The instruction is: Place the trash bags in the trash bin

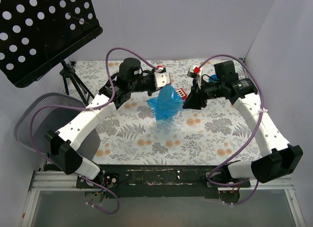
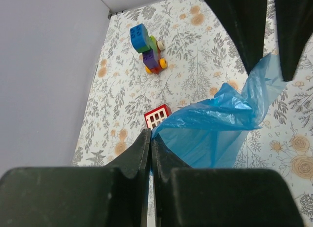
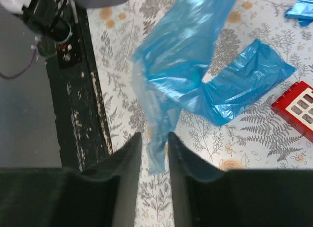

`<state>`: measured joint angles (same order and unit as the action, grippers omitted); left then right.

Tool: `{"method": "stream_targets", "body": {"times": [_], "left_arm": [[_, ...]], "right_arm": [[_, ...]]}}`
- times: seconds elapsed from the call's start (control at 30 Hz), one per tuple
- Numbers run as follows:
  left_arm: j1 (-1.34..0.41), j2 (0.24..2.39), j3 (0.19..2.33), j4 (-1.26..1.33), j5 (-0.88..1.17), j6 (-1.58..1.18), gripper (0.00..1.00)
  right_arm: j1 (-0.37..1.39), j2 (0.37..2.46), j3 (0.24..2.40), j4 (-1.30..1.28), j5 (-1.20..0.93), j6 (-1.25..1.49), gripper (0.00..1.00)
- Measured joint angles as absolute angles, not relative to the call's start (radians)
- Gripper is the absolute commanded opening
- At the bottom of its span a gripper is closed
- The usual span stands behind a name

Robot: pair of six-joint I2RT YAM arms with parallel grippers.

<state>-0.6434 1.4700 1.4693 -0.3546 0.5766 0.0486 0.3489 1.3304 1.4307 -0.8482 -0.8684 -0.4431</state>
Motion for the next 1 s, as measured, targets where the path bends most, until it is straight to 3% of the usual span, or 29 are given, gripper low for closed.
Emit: {"method": "stream_targets", "body": {"times": [0.1, 0.33, 1.0], "left_arm": [[-0.643, 1.473, 1.471, -0.363, 0.556, 0.063, 0.00], [-0.644, 1.500, 1.489, -0.390, 0.522, 0.083, 0.00], [-0.644, 1.500, 1.502, -0.415, 0.493, 0.096, 0.00]], "right_arm": [[0.349, 1.324, 1.430, -0.902, -0.885, -0.457, 0.59], [0.349, 1.277, 1.430, -0.786, -0.900, -0.339, 0.71], [0.443, 1.327, 1.423, -0.568, -0.709, -0.228, 0.82]]}}
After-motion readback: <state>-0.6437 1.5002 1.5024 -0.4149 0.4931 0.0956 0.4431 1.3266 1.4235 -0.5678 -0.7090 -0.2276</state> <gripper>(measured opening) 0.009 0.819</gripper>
